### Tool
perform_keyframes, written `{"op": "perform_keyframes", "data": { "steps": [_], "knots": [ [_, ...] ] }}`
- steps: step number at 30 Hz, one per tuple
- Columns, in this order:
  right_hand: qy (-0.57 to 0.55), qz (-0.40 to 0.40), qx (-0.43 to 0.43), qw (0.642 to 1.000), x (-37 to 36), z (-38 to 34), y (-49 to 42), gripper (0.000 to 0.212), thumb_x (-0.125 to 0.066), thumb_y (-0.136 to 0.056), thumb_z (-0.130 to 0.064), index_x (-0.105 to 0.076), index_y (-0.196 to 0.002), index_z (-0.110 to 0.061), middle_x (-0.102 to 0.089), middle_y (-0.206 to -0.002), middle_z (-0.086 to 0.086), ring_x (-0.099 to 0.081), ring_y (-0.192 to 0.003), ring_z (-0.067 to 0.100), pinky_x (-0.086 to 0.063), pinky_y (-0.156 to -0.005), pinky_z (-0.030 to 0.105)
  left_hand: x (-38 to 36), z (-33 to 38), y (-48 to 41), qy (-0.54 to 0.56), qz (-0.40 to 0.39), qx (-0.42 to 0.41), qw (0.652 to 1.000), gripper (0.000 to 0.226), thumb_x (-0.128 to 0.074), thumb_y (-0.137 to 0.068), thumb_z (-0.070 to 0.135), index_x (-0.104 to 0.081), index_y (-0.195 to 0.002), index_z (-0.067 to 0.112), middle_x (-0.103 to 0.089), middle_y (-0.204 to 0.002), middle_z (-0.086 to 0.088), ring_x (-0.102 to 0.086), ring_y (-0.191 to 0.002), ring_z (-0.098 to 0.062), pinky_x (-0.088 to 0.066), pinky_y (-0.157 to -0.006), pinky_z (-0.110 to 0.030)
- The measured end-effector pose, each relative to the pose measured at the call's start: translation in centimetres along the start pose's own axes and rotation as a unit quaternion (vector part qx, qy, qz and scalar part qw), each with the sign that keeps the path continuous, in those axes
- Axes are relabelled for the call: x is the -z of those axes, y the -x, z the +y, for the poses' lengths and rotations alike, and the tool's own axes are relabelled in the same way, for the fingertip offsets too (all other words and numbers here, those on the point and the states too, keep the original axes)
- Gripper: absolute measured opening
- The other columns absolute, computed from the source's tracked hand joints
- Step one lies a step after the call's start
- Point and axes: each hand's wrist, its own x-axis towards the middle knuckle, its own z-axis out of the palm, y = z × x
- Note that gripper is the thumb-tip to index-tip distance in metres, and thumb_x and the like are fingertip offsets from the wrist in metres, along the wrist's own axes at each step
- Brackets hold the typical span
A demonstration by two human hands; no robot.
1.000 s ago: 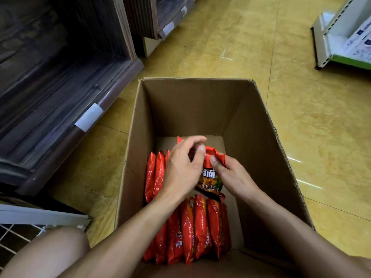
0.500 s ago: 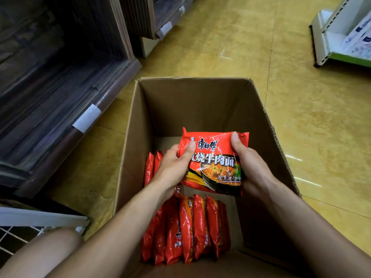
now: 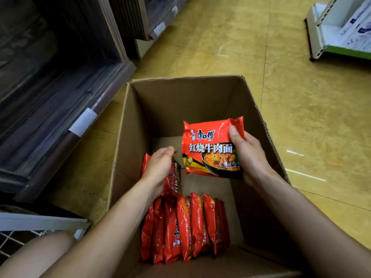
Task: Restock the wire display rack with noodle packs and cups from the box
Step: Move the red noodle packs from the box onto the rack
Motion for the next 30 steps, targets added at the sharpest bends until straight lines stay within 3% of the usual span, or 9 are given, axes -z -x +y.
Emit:
{"op": "perform_keyframes", "data": {
  "steps": [3,5,9,12,16,24,30],
  "knots": [
    [0.034,0.027,0.033,0.998,0.4,-0.1,-0.3,0.021,-0.05,-0.101,-0.049,-0.065,-0.099,-0.035,-0.078,-0.094,-0.002,-0.076,-0.086,0.014,-0.06,-0.089,0.043,0.4,-0.1,-0.1,0.001,0.02,0.043,0.999,0.016,-0.057,-0.102,0.021,-0.065,-0.114,0.015,-0.065,-0.1,-0.004,-0.059,-0.085,-0.013,-0.047,-0.072,-0.026],
    [0.043,0.033,0.039,0.998,0.5,-0.2,-0.5,0.022,-0.049,-0.101,-0.051,-0.065,-0.096,-0.036,-0.078,-0.094,-0.003,-0.076,-0.087,0.013,-0.059,-0.09,0.044,0.5,-0.2,0.1,-0.022,0.026,0.052,0.998,0.012,-0.056,-0.102,0.019,-0.065,-0.109,0.016,-0.061,-0.089,0.001,-0.054,-0.076,-0.009,-0.042,-0.064,-0.023],
    [0.042,0.026,0.042,0.998,0.6,-0.1,-0.9,0.024,-0.048,-0.102,-0.05,-0.066,-0.102,-0.035,-0.078,-0.097,-0.002,-0.076,-0.088,0.014,-0.059,-0.091,0.046,0.6,-2.0,-0.2,-0.155,0.002,0.056,0.986,0.009,-0.056,-0.102,0.023,-0.064,-0.106,0.022,-0.056,-0.109,-0.001,-0.052,-0.102,-0.017,-0.046,-0.099,-0.031],
    [0.045,0.03,0.039,0.998,0.6,0.2,-1.4,0.024,-0.048,-0.103,-0.049,-0.066,-0.106,-0.034,-0.078,-0.097,-0.002,-0.076,-0.089,0.015,-0.059,-0.091,0.046,0.4,-3.9,-0.4,-0.271,-0.048,0.062,0.959,0.025,-0.057,-0.102,0.03,-0.066,-0.12,0.017,-0.057,-0.122,0.0,-0.053,-0.109,-0.018,-0.042,-0.094,-0.024],
    [0.056,0.034,0.029,0.997,0.7,0.6,-1.7,0.028,-0.047,-0.103,-0.048,-0.066,-0.115,-0.03,-0.077,-0.099,-0.001,-0.076,-0.089,0.015,-0.06,-0.089,0.044,0.2,-5.1,-0.6,-0.429,-0.062,0.05,0.9,0.043,-0.057,-0.1,0.042,-0.057,-0.139,0.025,-0.035,-0.15,-0.011,-0.051,-0.131,-0.033,-0.042,-0.112,-0.036],
    [0.091,0.015,0.022,0.995,0.7,1.3,-1.9,0.035,-0.048,-0.103,-0.049,-0.063,-0.124,-0.025,-0.076,-0.102,-0.001,-0.074,-0.093,0.017,-0.059,-0.091,0.045,0.3,-6.2,-0.8,-0.611,-0.077,0.006,0.788,0.048,-0.052,-0.099,0.043,-0.051,-0.139,0.017,-0.057,-0.136,-0.014,-0.056,-0.126,-0.032,-0.048,-0.104,-0.039],
    [0.094,0.007,0.024,0.995,0.6,1.3,-1.8,0.034,-0.049,-0.102,-0.048,-0.064,-0.122,-0.026,-0.076,-0.101,-0.001,-0.075,-0.092,0.016,-0.059,-0.091,0.044,0.7,-6.4,-1.1,-0.678,-0.073,0.002,0.731,0.046,-0.048,-0.1,0.043,-0.05,-0.141,0.022,-0.057,-0.14,-0.013,-0.05,-0.132,-0.035,-0.043,-0.107,-0.039]
  ]
}}
